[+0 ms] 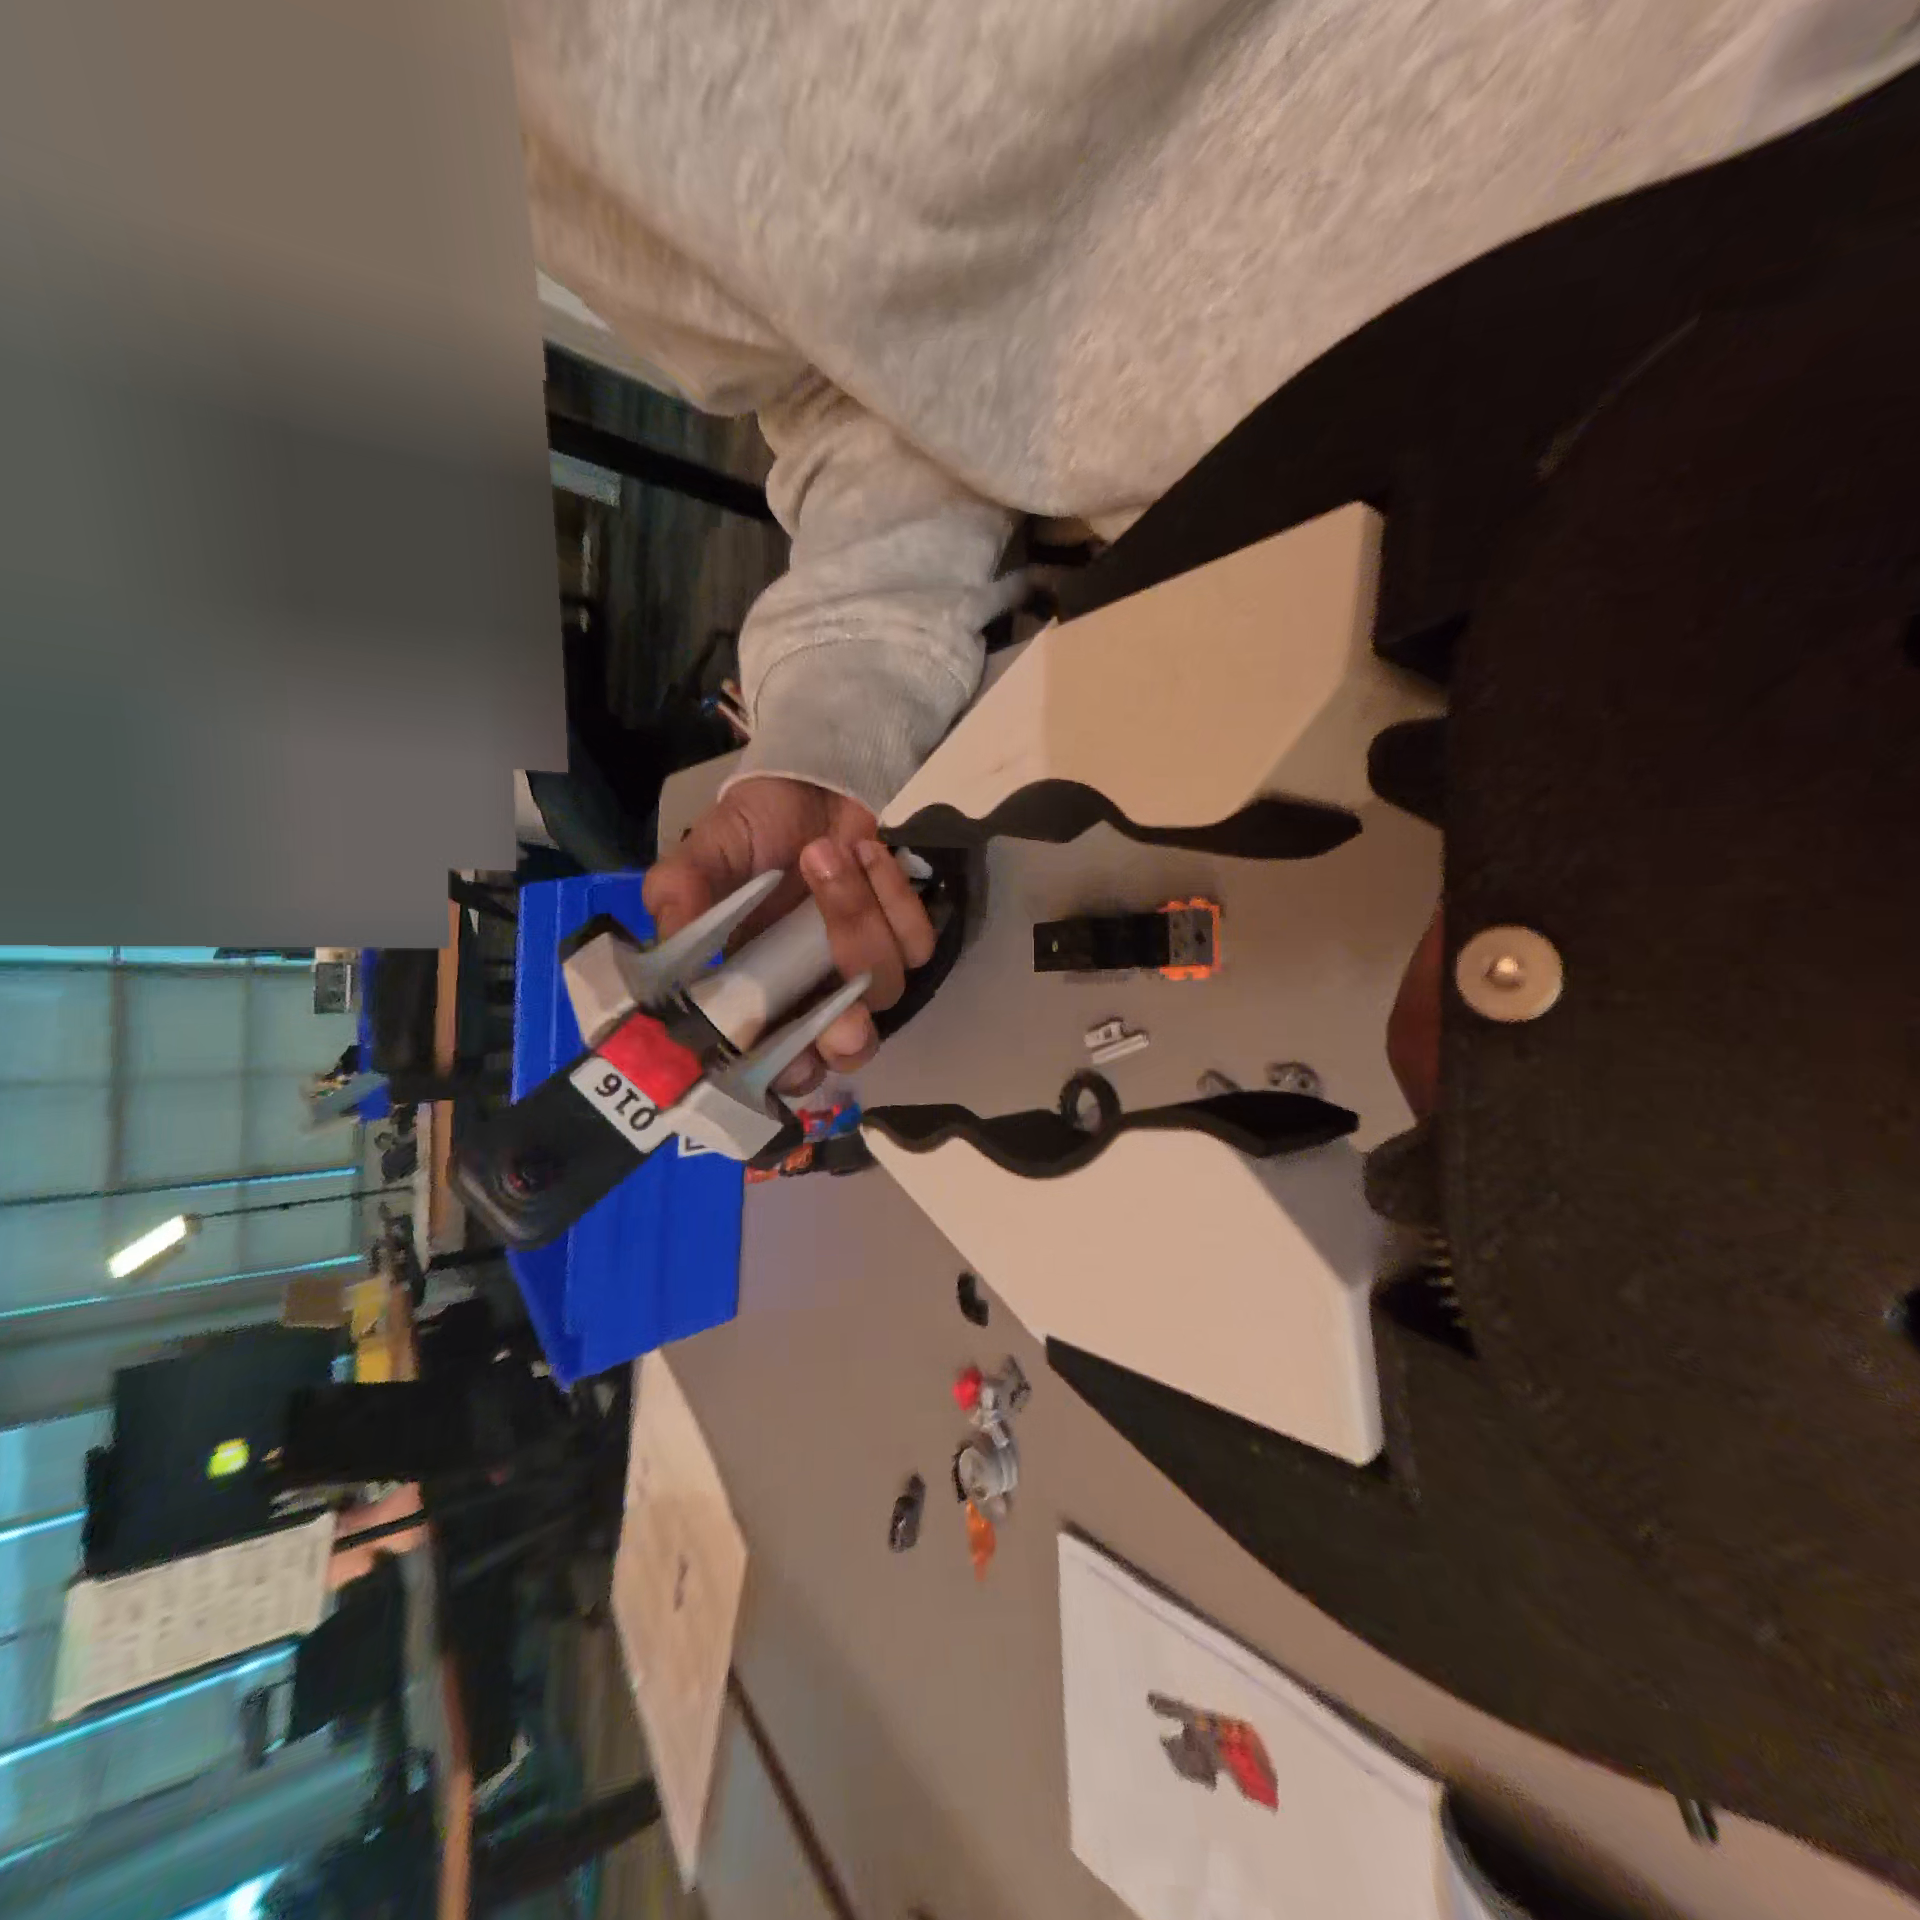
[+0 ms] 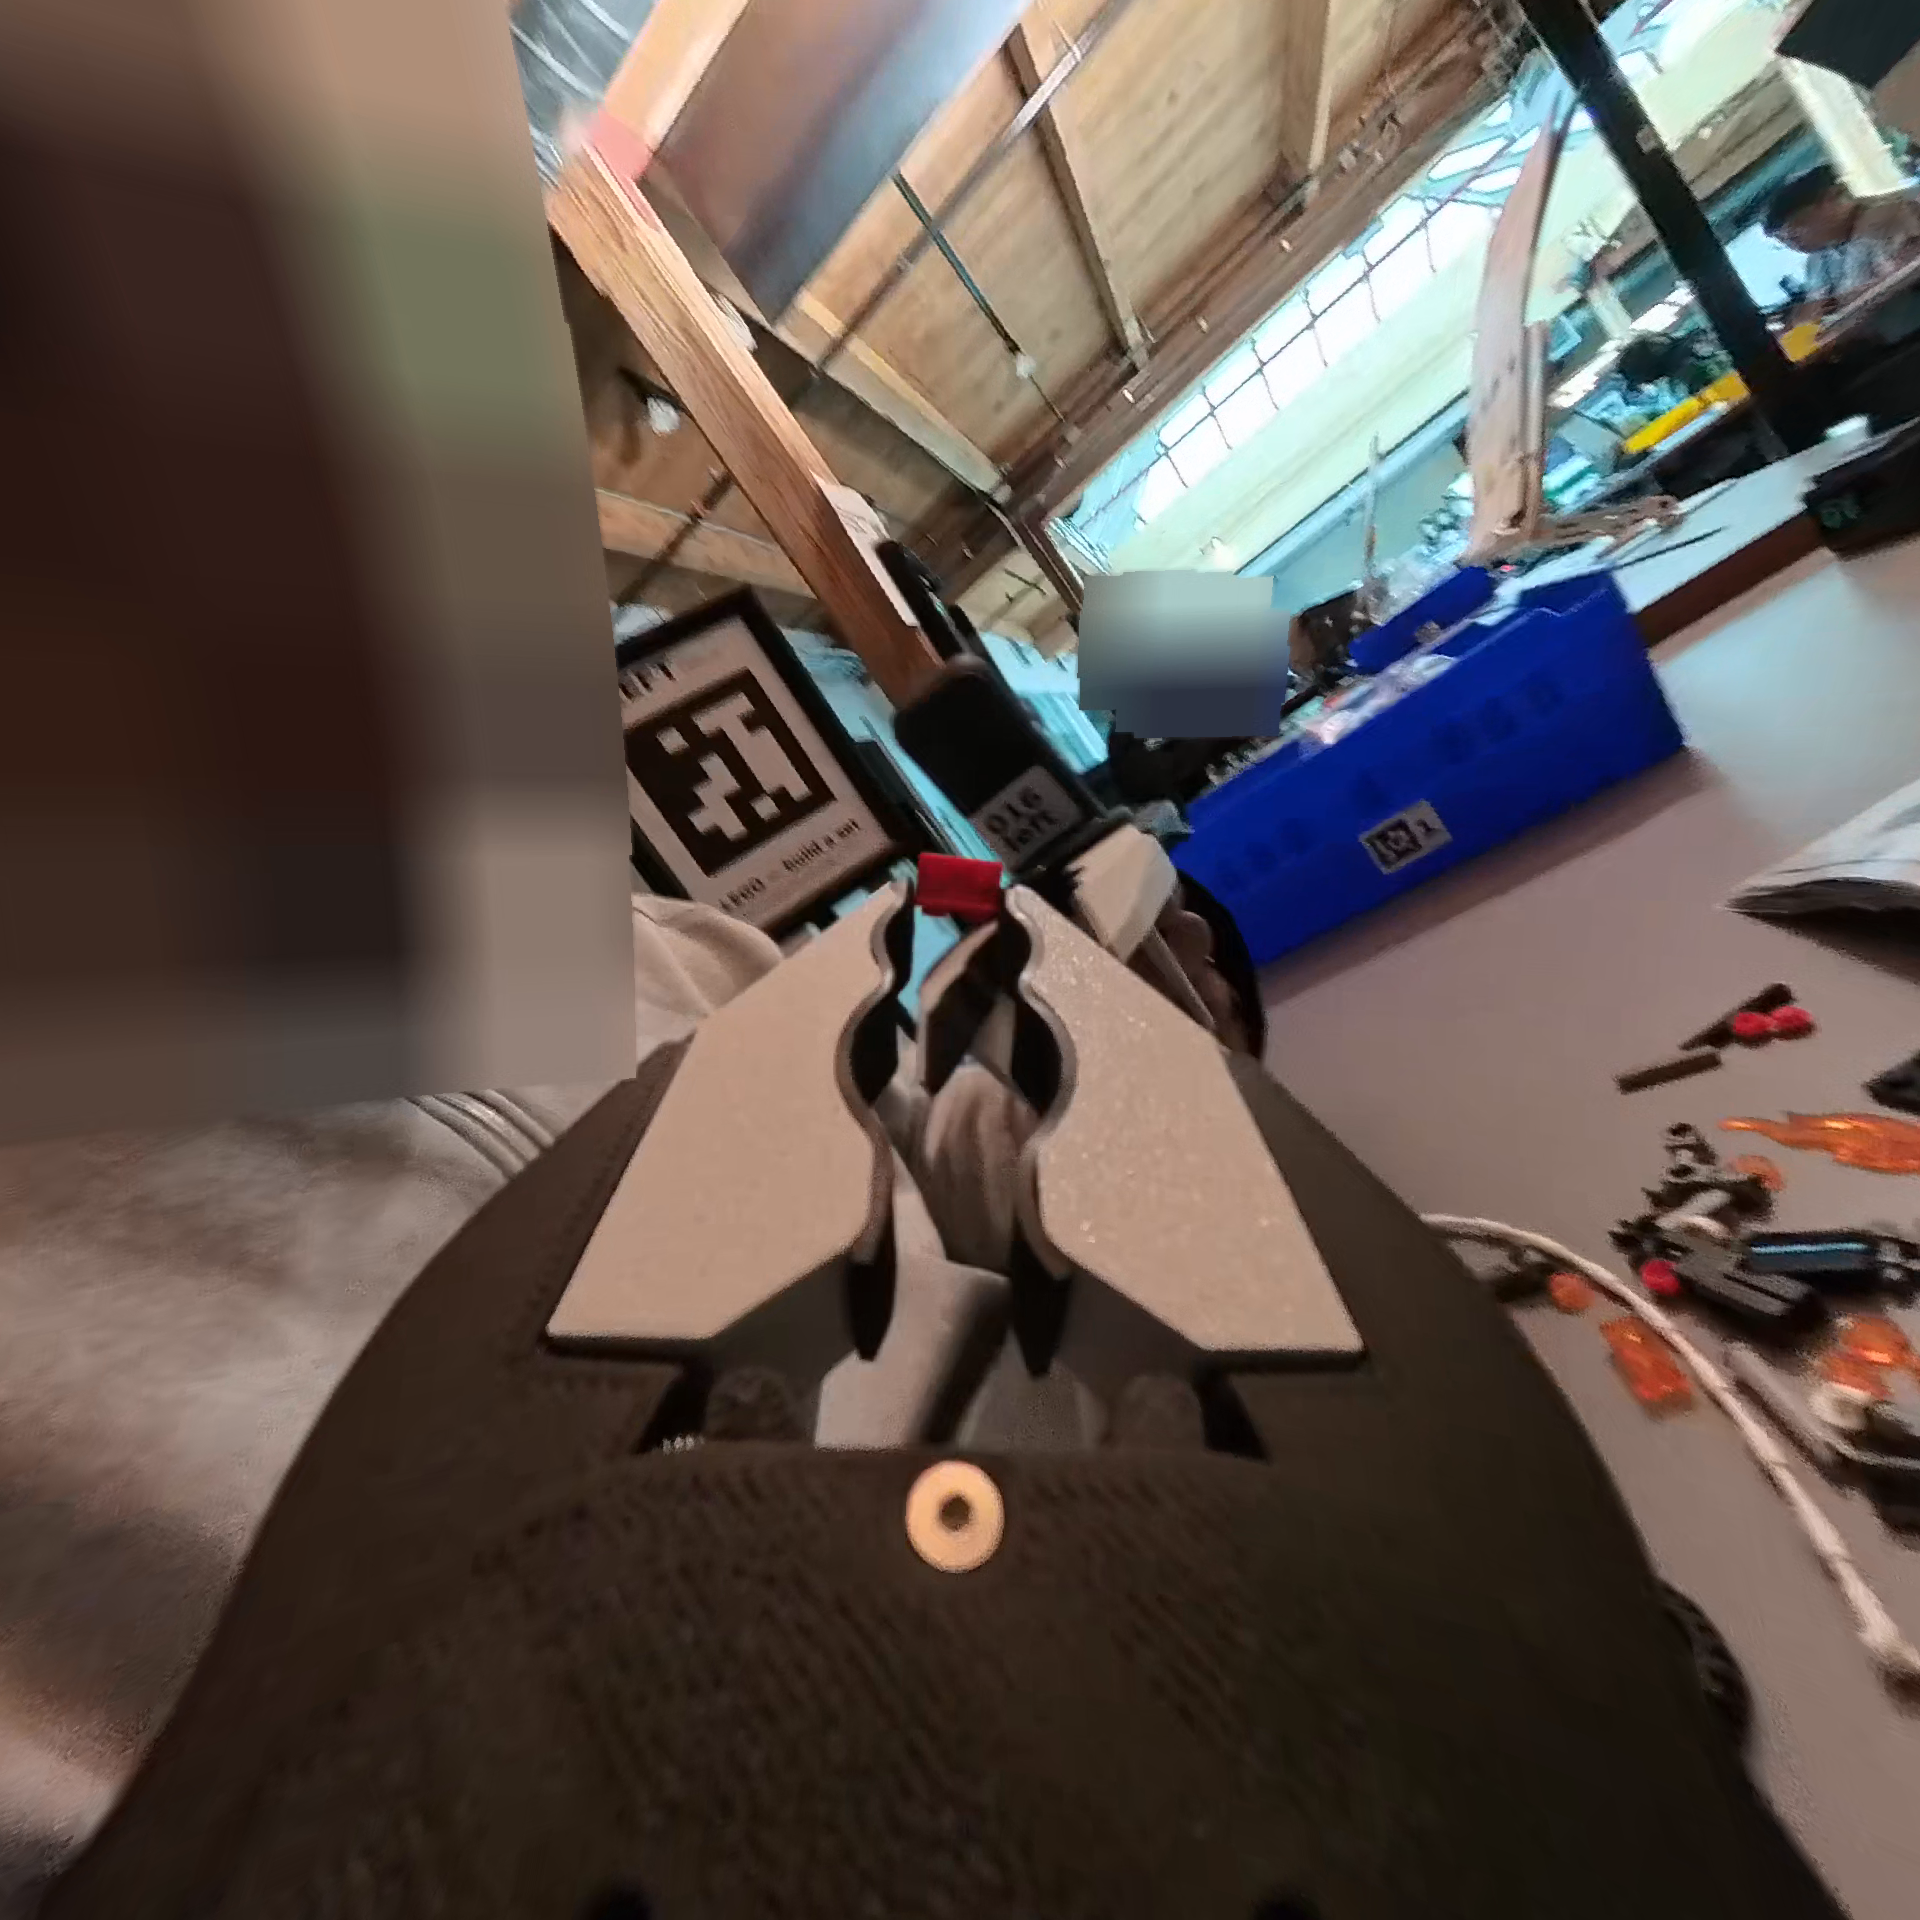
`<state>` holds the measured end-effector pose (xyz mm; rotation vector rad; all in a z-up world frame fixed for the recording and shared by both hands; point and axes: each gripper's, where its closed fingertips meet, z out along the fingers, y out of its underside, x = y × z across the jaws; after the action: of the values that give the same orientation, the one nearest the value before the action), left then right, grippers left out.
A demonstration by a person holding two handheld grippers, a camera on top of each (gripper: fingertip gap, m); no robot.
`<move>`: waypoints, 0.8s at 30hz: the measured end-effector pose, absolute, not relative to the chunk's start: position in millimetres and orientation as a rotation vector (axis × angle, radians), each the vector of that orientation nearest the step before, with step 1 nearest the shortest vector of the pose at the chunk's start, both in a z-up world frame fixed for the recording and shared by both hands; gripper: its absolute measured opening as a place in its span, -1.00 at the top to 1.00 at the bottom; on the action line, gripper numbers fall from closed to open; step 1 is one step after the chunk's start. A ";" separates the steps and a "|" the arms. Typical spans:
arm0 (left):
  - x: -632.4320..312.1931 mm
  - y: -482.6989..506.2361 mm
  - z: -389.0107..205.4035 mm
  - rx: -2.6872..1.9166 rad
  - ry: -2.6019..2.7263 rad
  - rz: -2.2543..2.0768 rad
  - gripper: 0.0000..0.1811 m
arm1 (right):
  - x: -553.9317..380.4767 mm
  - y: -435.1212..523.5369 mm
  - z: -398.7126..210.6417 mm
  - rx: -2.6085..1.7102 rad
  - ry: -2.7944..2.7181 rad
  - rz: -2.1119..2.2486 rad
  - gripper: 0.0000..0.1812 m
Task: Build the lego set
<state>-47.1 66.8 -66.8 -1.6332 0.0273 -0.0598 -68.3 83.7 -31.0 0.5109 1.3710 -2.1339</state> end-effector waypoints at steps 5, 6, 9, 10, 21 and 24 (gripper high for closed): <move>-54.0 64.7 -62.1 -1.592 0.026 0.084 0.43 | -64.1 69.5 -48.1 0.515 1.574 -2.086 0.85; -54.3 64.5 -61.8 -1.590 0.023 0.081 0.43 | -62.5 66.8 -50.7 0.512 1.582 -2.058 0.85; -54.0 65.8 -64.4 -1.605 0.023 0.075 0.43 | -61.1 60.7 -59.5 0.531 1.606 -1.991 0.85; -53.7 66.5 -65.6 -1.612 0.027 0.082 0.46 | -60.3 59.2 -61.5 0.535 1.606 -1.970 0.85; -49.0 69.7 -75.9 -1.672 0.081 0.133 0.83 | -54.0 48.6 -72.4 0.542 1.651 -1.867 0.84; -48.8 69.5 -76.0 -1.673 0.085 0.143 0.85 | -53.8 48.8 -72.4 0.543 1.635 -1.863 0.84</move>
<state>-48.8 69.5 -76.0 -1.6731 0.0855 0.1428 -53.8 48.8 -72.4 0.5427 1.6351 -1.8629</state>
